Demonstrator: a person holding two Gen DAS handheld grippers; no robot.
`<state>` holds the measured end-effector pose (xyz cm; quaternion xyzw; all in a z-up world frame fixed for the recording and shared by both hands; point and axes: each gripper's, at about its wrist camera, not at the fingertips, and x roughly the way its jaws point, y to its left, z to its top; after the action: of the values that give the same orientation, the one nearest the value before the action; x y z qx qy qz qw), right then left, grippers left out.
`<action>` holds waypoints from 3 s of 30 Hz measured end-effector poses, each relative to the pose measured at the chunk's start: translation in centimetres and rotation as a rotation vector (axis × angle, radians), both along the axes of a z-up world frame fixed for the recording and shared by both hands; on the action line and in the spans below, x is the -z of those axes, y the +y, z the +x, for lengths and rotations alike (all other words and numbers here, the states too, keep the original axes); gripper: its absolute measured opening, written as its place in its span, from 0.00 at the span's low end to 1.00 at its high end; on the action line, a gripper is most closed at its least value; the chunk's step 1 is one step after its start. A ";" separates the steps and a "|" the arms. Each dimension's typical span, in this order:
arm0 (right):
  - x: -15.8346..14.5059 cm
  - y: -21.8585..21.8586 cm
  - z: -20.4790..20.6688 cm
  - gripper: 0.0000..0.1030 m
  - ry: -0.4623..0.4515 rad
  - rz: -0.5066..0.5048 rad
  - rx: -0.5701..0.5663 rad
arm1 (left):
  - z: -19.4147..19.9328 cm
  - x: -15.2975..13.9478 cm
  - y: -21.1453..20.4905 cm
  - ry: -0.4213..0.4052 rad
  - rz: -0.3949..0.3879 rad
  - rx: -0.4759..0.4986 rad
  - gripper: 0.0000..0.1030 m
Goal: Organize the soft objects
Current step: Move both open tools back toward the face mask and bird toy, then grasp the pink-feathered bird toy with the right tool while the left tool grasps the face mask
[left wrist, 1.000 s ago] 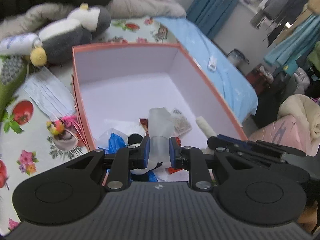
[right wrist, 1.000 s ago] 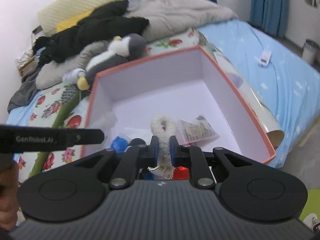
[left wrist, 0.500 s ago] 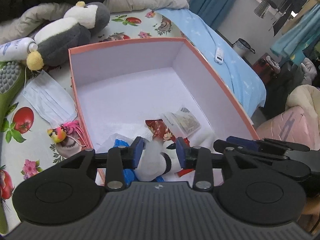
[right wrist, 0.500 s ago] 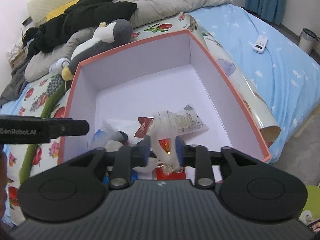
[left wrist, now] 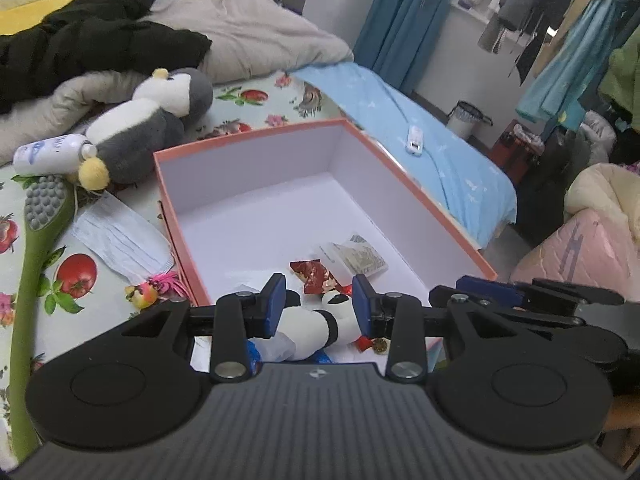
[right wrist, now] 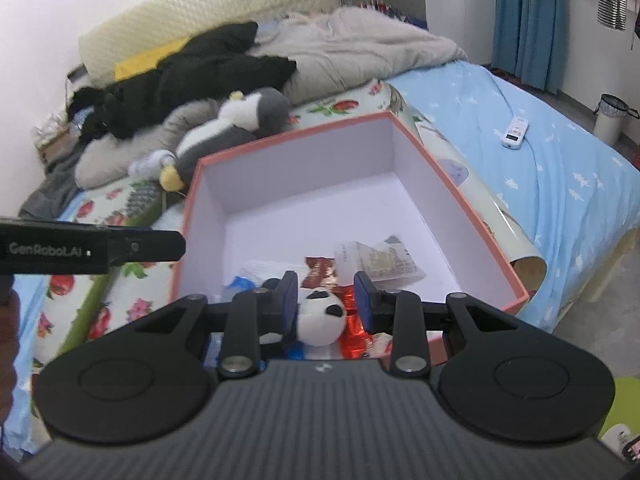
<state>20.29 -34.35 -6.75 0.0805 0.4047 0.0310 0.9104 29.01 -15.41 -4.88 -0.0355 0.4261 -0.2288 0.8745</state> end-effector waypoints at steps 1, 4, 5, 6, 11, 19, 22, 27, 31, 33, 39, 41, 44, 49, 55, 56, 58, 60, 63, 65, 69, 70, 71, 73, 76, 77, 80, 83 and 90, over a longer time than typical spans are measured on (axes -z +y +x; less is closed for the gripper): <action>-0.2 0.1 -0.5 0.33 -0.011 0.007 0.001 | -0.5 -0.1 0.4 -0.006 -0.010 -0.002 0.41; -0.8 0.5 -2.3 0.33 -0.046 0.028 0.013 | -2.3 -0.7 1.7 -0.033 -0.028 -0.015 0.41; -0.9 0.7 -2.7 0.33 -0.054 0.031 0.012 | -3.0 -0.9 2.2 -0.044 -0.033 -0.020 0.41; -1.1 0.9 -3.4 0.33 -0.064 0.031 0.012 | -3.5 -1.0 2.6 -0.052 -0.036 -0.023 0.41; -1.8 2.0 -6.2 0.33 -0.122 0.017 0.016 | -6.8 -1.6 4.8 -0.098 -0.064 -0.034 0.41; -2.5 3.8 -10.2 0.33 -0.174 0.020 0.009 | -12.2 -2.1 6.7 -0.159 -0.058 -0.072 0.41; -2.6 4.5 -11.3 0.33 -0.184 0.013 0.005 | -14.1 -2.4 7.5 -0.170 -0.075 -0.085 0.41; -3.6 5.3 -13.3 0.33 -0.202 0.029 -0.012 | -16.9 -2.8 8.8 -0.175 -0.098 -0.114 0.41; -4.3 6.6 -14.6 0.33 -0.222 0.021 -0.038 | -18.4 -2.3 9.9 -0.157 -0.111 -0.143 0.41; -4.2 7.4 -15.0 0.33 -0.222 0.012 -0.049 | -19.1 -2.0 10.4 -0.150 -0.112 -0.159 0.41; -3.3 10.0 -16.3 0.33 -0.188 0.023 -0.099 | -21.4 -1.3 12.8 -0.136 -0.097 -0.207 0.41; -3.1 10.9 -16.8 0.33 -0.182 0.020 -0.113 | -22.4 -1.2 13.8 -0.134 -0.089 -0.225 0.41; -2.9 12.3 -17.3 0.33 -0.175 0.023 -0.138 | -23.6 -0.9 15.1 -0.124 -0.092 -0.251 0.41; -2.6 14.6 -18.1 0.33 -0.174 0.019 -0.190 | -24.5 0.5 16.3 -0.087 -0.100 -0.280 0.41; -1.3 16.0 -17.6 0.33 -0.149 -0.007 -0.216 | -23.1 2.2 16.9 -0.048 -0.084 -0.288 0.41; -1.0 16.0 -17.4 0.33 -0.143 -0.008 -0.215 | -22.6 2.5 17.0 -0.042 -0.082 -0.289 0.41; -0.5 16.1 -16.9 0.33 -0.143 -0.015 -0.212 | -21.3 3.2 17.3 -0.025 -0.086 -0.292 0.41; 0.1 16.4 -16.2 0.33 -0.142 -0.024 -0.211 | -19.7 4.0 17.6 -0.003 -0.085 -0.293 0.42; 1.1 17.0 -14.7 0.33 -0.135 -0.026 -0.210 | -17.1 5.2 18.3 0.014 -0.073 -0.303 0.45; 1.5 17.5 -13.6 0.33 -0.135 -0.031 -0.215 | -15.1 6.2 18.9 0.031 -0.072 -0.311 0.45; 2.6 19.0 -11.1 0.33 -0.133 -0.038 -0.253 | -10.8 8.1 20.8 0.056 -0.089 -0.350 0.49; 2.9 19.4 -10.4 0.33 -0.136 -0.045 -0.266 | -10.0 8.5 21.2 0.061 -0.098 -0.359 0.49; 3.2 19.8 -9.8 0.33 -0.138 -0.052 -0.276 | -8.9 9.0 21.7 0.071 -0.109 -0.371 0.49; 3.8 20.5 -8.4 0.33 -0.139 -0.060 -0.295 | -7.2 9.8 22.4 0.084 -0.126 -0.389 0.50; 4.8 21.4 -6.2 0.33 -0.138 -0.067 -0.319 | -4.5 11.3 23.3 0.116 -0.151 -0.412 0.52; 5.1 21.7 -5.5 0.33 -0.136 -0.062 -0.326 | -3.5 11.9 23.6 0.127 -0.162 -0.416 0.52; 6.2 22.3 -3.1 0.33 -0.134 -0.062 -0.326 | -1.0 13.4 24.0 0.161 -0.196 -0.423 0.52; 7.4 22.7 -0.7 0.33 -0.127 -0.064 -0.305 | 1.9 14.9 23.9 0.187 -0.225 -0.416 0.52; 10.3 23.5 4.4 0.33 -0.105 -0.091 -0.260 | 8.3 17.4 23.8 0.220 -0.296 -0.408 0.52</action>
<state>24.67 -10.87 -17.02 -0.0159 0.3647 0.1343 0.9212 37.30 8.41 -22.25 -0.2726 0.4646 -0.1023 0.8363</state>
